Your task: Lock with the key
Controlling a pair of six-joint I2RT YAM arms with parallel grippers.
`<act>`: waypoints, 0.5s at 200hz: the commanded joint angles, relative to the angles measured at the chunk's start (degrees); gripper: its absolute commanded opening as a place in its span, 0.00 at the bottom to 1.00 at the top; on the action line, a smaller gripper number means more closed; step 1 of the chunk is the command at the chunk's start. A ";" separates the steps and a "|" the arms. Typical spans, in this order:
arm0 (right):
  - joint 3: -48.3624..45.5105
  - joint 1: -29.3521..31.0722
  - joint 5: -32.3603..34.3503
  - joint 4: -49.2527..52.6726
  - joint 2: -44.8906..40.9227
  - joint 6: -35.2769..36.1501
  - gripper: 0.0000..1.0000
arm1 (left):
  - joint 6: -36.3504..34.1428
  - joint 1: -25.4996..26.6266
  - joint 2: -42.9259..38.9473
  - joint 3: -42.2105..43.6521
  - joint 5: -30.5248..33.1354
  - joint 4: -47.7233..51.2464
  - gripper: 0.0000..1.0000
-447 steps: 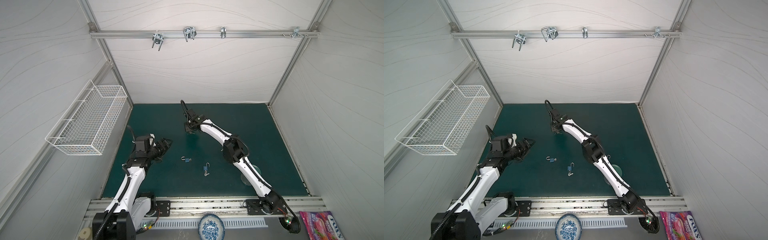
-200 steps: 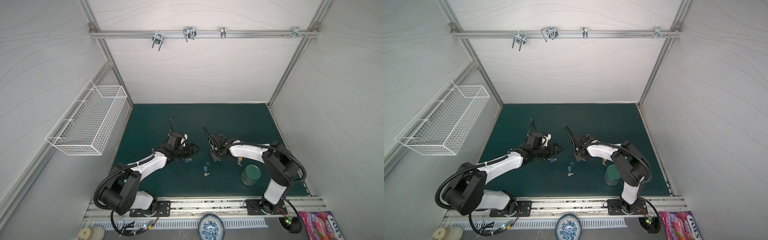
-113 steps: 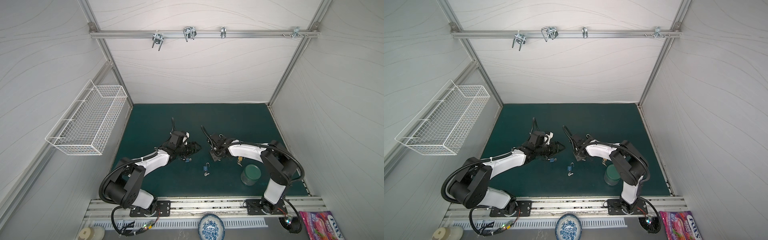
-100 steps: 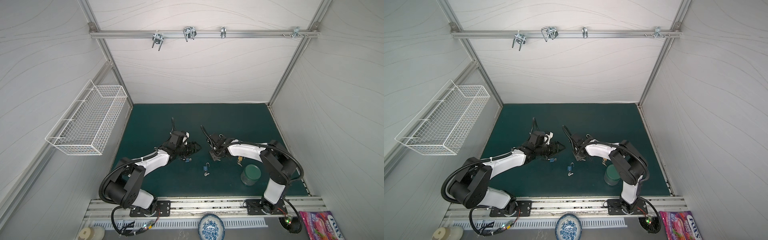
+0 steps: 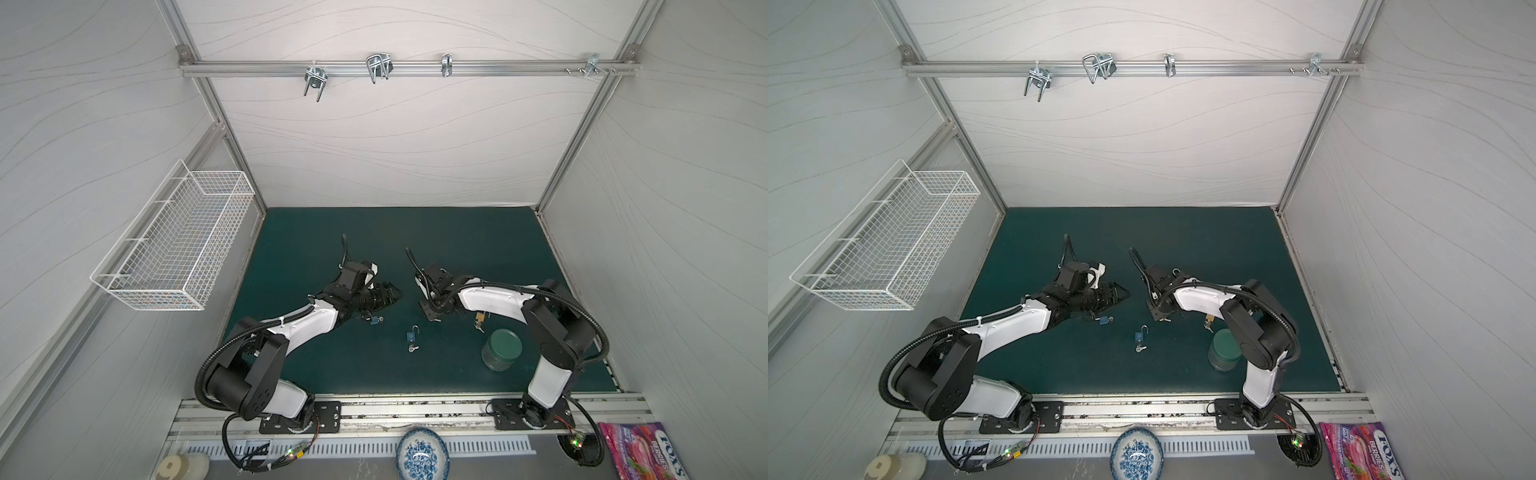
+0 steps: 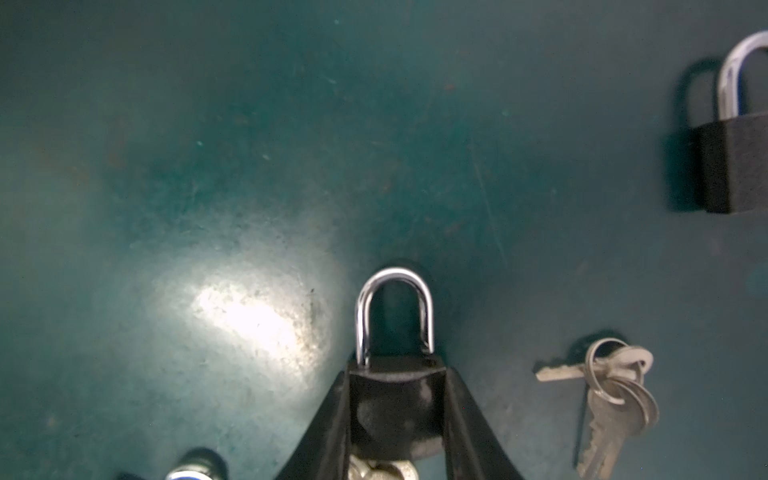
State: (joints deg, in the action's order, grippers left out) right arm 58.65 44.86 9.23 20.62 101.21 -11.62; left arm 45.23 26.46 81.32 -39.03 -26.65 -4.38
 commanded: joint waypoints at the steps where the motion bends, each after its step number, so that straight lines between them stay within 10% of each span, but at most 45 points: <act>1: -2.84 -1.31 -4.94 -0.61 -6.82 0.12 0.23 | -2.68 -1.02 -4.76 -3.71 0.23 2.87 0.71; 100: -3.31 -4.17 -24.31 -4.32 -38.51 10.51 0.00 | -17.57 -5.61 -23.09 -18.01 -7.05 17.87 0.79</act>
State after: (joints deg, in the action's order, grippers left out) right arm 54.04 40.84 -7.77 17.02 67.20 -7.35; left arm 33.98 20.99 59.86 -51.11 -29.93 9.89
